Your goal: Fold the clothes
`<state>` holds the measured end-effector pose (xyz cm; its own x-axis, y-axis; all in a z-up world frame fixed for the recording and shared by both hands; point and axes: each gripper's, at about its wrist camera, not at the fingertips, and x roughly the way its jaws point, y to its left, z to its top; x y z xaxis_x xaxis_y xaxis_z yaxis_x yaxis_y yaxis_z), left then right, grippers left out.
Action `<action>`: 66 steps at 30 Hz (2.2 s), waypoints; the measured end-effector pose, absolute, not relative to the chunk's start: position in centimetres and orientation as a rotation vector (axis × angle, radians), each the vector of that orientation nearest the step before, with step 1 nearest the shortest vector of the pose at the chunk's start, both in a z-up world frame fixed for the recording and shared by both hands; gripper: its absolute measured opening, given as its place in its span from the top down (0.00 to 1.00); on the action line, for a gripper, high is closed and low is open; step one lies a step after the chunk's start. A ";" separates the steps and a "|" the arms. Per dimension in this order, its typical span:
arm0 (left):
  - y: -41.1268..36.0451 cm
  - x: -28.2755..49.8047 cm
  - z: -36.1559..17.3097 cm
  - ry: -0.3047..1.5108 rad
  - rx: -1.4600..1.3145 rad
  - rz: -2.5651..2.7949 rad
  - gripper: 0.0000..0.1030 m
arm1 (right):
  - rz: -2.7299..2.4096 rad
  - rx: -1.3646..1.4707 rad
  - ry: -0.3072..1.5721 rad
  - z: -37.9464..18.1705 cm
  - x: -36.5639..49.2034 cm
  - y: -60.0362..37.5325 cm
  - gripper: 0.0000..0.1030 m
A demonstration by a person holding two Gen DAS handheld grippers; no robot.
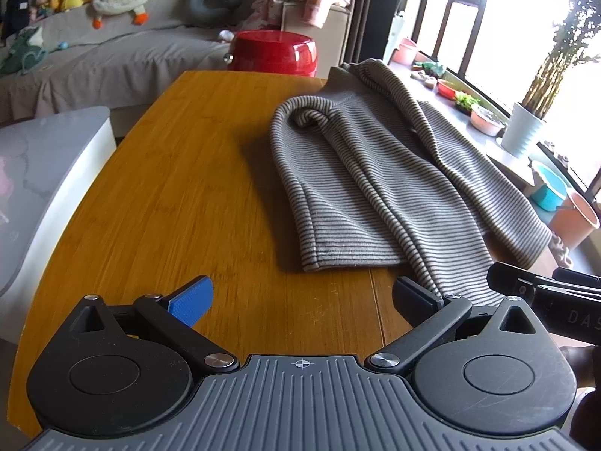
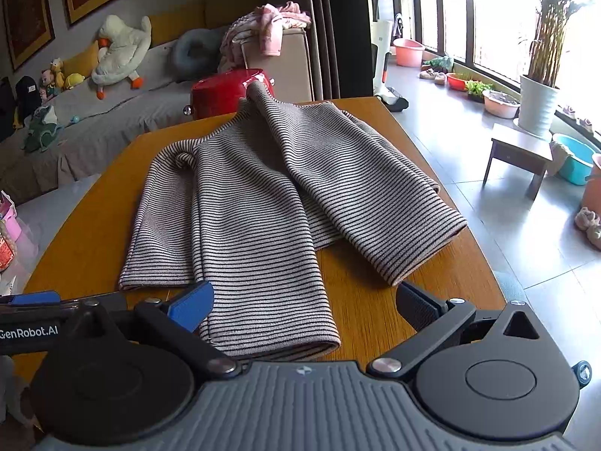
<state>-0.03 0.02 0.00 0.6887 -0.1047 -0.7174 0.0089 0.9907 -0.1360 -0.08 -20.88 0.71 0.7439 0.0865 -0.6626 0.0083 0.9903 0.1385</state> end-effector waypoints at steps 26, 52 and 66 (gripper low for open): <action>0.2 -0.4 -0.1 0.820 -0.085 -0.052 0.00 | 0.042 0.113 0.763 -0.7 -0.3 -20.9 0.00; -0.2 0.1 0.2 0.824 -0.076 -0.049 0.00 | 0.047 0.125 0.783 -0.1 0.0 -21.1 0.00; -0.2 -0.1 0.2 0.824 -0.075 -0.049 0.00 | 0.048 0.128 0.787 -0.2 0.1 -20.9 0.00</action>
